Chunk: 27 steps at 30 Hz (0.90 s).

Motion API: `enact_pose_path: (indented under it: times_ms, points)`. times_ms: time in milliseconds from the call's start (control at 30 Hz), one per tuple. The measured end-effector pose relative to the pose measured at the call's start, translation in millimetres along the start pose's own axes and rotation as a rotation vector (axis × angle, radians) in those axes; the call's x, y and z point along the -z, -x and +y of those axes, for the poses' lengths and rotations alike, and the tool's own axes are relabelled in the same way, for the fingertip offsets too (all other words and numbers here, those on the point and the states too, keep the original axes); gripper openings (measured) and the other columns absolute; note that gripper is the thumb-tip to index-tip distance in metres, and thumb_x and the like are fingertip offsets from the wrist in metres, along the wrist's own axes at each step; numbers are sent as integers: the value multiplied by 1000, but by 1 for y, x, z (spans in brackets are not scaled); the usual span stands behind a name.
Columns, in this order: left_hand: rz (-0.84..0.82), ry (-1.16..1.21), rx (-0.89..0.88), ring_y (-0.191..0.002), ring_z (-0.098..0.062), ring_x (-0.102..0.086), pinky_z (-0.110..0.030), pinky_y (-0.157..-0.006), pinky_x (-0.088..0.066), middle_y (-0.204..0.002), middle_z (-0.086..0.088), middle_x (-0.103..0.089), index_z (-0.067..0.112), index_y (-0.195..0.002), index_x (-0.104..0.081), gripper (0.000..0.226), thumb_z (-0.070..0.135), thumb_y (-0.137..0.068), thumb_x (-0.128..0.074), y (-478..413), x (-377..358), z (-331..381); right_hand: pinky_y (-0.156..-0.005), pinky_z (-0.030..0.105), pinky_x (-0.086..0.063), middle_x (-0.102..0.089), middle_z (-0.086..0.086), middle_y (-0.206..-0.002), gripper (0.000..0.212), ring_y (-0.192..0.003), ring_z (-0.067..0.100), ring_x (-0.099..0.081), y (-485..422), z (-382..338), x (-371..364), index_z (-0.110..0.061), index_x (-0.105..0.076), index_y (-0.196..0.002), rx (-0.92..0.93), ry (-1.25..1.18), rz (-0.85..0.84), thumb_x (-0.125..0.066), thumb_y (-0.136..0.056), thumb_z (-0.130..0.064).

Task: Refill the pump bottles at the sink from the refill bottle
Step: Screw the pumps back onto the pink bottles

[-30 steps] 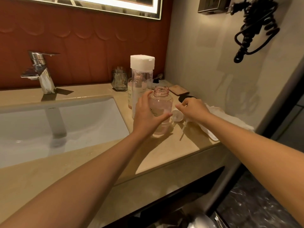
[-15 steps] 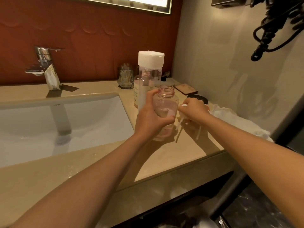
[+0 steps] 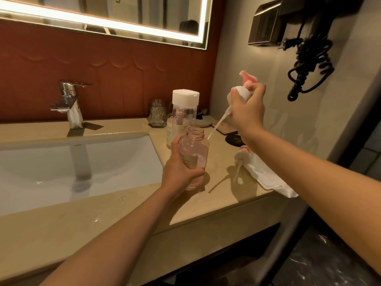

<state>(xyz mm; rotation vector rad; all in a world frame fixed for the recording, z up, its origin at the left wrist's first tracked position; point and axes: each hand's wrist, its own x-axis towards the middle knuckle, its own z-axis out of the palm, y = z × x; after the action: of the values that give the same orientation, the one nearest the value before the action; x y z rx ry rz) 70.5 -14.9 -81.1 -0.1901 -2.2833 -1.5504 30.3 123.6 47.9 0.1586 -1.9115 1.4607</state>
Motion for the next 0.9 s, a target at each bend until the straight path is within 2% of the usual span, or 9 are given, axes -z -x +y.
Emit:
enact_pose_path:
  times_ms: [133, 267, 333, 467, 533, 700, 767, 900]
  points:
    - [-2, -97, 43, -113, -23, -53, -34, -88, -51, -135, -1, -49, 37, -140, -12, 101, 29, -66, -81, 7, 2, -4, -74, 30, -59, -43, 1, -118, 44, -99, 18, -57, 3, -12, -6, -17, -29, -131, 49, -61, 86, -52, -94, -25]
    - [2, -116, 55, -106, -20, -55, -32, -83, -51, -126, 1, -54, 34, -138, -18, 95, 32, -66, -80, 10, 3, -5, -70, 10, -51, -42, 4, -123, 50, -103, 12, -50, 5, -17, -9, -16, -26, -135, 161, -25, 105, -53, -93, -20]
    - [9, -127, 51, -105, -20, -55, -33, -84, -51, -125, 2, -55, 34, -138, -18, 95, 33, -66, -80, 10, 3, -4, -70, 9, -49, -42, 8, -126, 50, -106, 16, -51, 8, -18, -11, -11, -27, -134, 184, -8, 85, -54, -93, -19]
    - [16, -153, 46, -97, -17, -55, -29, -79, -50, -121, 3, -56, 33, -137, -19, 93, 34, -66, -79, 10, 2, -6, -78, 27, -54, -42, 5, -118, 45, -100, 16, -51, 27, -13, -15, -6, -30, -128, 202, 26, -49, -55, -93, -17]
    - [22, -156, 35, -92, -14, -54, -25, -75, -47, -116, 4, -58, 34, -137, -19, 92, 35, -66, -78, 10, 2, -7, -79, 30, -55, -41, 0, -113, 39, -97, 15, -52, 39, -9, -18, -8, -32, -122, 197, 22, -126, -56, -92, -18]
    - [17, -144, 35, -94, -13, -55, -25, -76, -49, -119, 4, -56, 34, -137, -18, 95, 38, -66, -79, 8, 2, -10, -67, 14, -50, -44, 1, -115, 31, -93, 12, -54, 61, 7, -25, -23, -31, -107, 277, 83, -313, -58, -91, -20]
    - [12, -141, 34, -96, -13, -56, -28, -81, -52, -122, 3, -55, 34, -138, -17, 96, 39, -65, -80, 7, 1, -11, -66, 10, -46, -46, 2, -120, 29, -94, 9, -53, 69, 13, -24, -22, -33, -110, 315, 134, -361, -56, -92, -21]
    - [16, -137, 32, -97, -13, -55, -30, -82, -52, -123, 3, -54, 34, -138, -18, 97, 39, -65, -81, 7, 0, -12, -70, 11, -46, -46, 3, -123, 30, -97, 10, -52, 72, 17, -24, -16, -36, -115, 337, 152, -373, -55, -93, -21]
